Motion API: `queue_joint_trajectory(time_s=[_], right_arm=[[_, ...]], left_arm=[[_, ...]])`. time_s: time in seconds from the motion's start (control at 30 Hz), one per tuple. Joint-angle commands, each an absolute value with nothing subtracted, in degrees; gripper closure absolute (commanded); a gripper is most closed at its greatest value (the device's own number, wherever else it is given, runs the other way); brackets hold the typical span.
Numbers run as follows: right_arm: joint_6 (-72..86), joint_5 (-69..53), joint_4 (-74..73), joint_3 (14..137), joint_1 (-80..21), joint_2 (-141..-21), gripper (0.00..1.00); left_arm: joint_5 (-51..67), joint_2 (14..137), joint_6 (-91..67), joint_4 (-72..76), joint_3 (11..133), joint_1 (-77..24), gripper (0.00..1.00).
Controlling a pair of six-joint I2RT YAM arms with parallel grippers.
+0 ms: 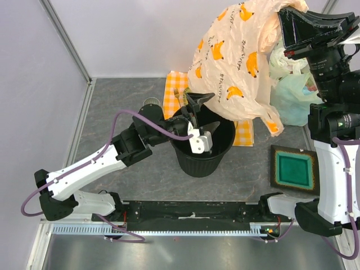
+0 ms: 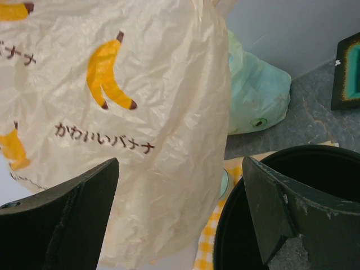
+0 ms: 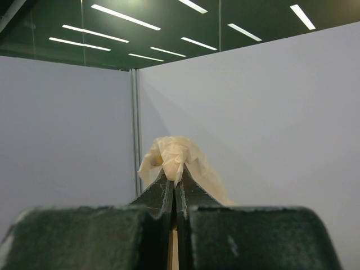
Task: Put the trash bags into the trash bin
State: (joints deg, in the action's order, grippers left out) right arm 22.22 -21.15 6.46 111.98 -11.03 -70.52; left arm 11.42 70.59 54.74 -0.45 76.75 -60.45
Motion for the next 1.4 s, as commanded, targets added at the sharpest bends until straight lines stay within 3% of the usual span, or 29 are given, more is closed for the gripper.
queue_joint_trajectory(time_s=[0.0, 0.1, 0.17, 0.2, 0.7, 0.87, 0.97, 1.0, 1.1, 1.17, 1.2, 1.37], right_arm=[[24.52, -22.94, 9.05, 110.92, -11.07, -68.65, 1.0], [24.79, -22.85, 8.62, 109.78, -11.07, -67.68, 1.0], [24.78, -22.68, 8.26, 109.16, -10.99, -67.33, 1.0], [24.79, -22.5, 8.26, 108.81, -11.07, -67.24, 1.0], [25.58, -17.23, 8.09, 107.58, -10.99, -68.29, 1.0], [26.54, -17.75, 8.17, 106.7, -10.99, -68.12, 1.0], [26.89, -18.28, 8.0, 106.08, -10.99, -67.85, 1.0], [26.55, -18.37, 7.74, 106.0, -10.9, -67.94, 1.0], [24.35, -18.9, 5.63, 106.0, -11.07, -67.68, 1.0], [22.95, -20.38, 3.26, 105.82, -10.99, -67.5, 1.0], [21.63, -21.43, 2.03, 105.82, -10.99, -67.41, 1.0], [22.32, -28.73, -4.91, 101.35, -11.07, -65.48, 1.0]], left_arm=[[13.28, 69.43, 62.4, 4.91, 78.31, -62.57, 0.06], [9.94, 70.92, 63.63, 8.08, 80.15, -63.72, 0.17], [8.79, 71.89, 66.25, 8.26, 81.82, -64.6, 0.15], [8.88, 71.98, 67.84, 8.44, 81.57, -65.03, 0.05], [14.24, 71.45, 68.91, 3.43, 76.82, -69.87, 0.03], [6.25, 74.88, 68.82, 14.05, 77.08, -70.05, 0.03], [2.56, 76.98, 68.03, 20.8, 78.66, -69.87, 0.21], [1.77, 77.17, 67.77, 21.79, 79.01, -69.87, 0.38], [0.26, 76.21, 64.61, 20.14, 81.73, -69.17, 0.67], [-1.32, 75.24, 59.45, 17.07, 84.89, -68.12, 0.77], [-1.06, 73.84, 56.98, 12.09, 86.38, -66.46, 0.87], [6.06, 70.93, 35.74, 0.37, 96.67, -60.65, 0.98]])
